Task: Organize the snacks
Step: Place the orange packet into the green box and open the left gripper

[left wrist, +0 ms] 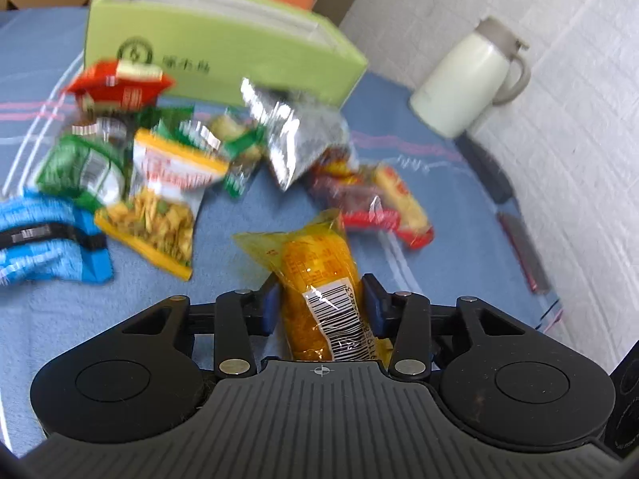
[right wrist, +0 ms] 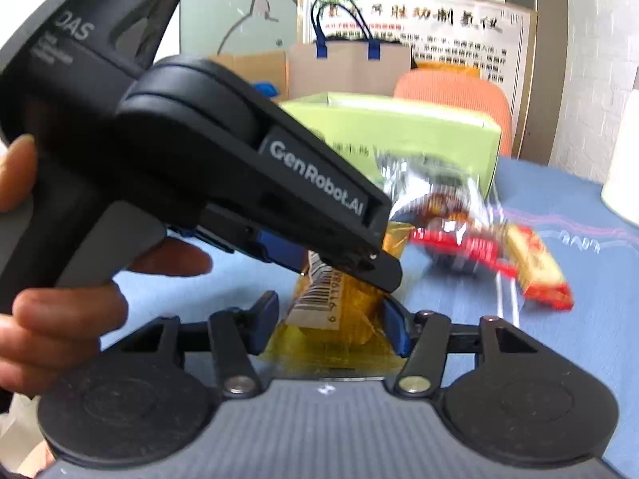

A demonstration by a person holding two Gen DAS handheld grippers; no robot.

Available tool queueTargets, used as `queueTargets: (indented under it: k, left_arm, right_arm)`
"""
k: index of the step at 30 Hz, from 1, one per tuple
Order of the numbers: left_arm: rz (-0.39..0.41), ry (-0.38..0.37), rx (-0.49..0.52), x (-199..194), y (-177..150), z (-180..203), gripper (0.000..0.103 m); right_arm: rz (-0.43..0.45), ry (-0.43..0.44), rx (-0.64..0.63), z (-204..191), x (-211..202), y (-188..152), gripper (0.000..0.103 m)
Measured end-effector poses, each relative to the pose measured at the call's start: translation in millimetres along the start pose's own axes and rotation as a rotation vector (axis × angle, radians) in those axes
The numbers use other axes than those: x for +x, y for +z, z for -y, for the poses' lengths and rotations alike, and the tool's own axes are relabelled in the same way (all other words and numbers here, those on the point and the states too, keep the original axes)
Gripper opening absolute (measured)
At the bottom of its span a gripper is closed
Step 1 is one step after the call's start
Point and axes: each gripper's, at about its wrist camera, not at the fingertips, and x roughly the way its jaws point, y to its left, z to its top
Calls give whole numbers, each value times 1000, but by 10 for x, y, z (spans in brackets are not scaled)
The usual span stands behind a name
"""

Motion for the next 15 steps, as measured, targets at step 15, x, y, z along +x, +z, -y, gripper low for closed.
queueTargets:
  k: [15]
  left_arm:
    - [169, 13, 54, 203, 1924, 23, 22]
  right_arm:
    - [89, 29, -116, 806, 1050, 1589, 73]
